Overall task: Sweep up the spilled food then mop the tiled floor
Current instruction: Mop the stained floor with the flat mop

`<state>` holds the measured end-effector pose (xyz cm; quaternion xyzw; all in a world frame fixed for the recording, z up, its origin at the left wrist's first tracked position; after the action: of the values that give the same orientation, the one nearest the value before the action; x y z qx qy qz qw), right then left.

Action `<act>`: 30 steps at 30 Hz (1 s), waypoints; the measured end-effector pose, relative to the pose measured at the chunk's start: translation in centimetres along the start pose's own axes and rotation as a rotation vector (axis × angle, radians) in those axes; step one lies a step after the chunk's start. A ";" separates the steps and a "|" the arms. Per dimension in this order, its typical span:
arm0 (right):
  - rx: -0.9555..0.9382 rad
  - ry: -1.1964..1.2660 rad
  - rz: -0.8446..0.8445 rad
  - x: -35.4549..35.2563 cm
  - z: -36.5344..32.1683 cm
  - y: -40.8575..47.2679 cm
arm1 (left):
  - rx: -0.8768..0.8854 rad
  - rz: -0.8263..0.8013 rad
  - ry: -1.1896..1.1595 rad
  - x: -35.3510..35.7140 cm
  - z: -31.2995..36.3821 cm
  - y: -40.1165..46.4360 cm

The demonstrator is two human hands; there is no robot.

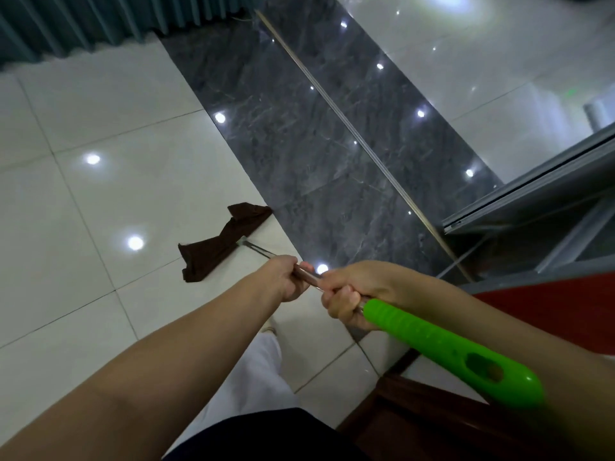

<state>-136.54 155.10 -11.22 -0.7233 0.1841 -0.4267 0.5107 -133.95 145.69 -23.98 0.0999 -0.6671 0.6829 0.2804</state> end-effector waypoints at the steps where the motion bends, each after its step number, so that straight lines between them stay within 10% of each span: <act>1: 0.016 -0.037 -0.004 -0.1 -1.0 -0.1 | 0.008 0.005 -0.021 0.5 0.5 0.2; 30: 0.291 -0.734 -0.127 6.7 -21.0 11.9 | 0.394 0.213 -0.587 -2.0 18.5 4.3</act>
<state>-147.59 133.30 -16.63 -0.7578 -0.1181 -0.1922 0.6123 -138.91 127.48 -26.97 0.2739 -0.5814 0.7658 -0.0203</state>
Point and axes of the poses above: each hand's wrist, its own y-axis towards the middle knuckle, its own x-axis out of the palm, z = x × y, the point moved 4 cm from there along y, towards the middle knuckle, and after that the axes turned 10 degrees about -z, right-handed, at the moved point
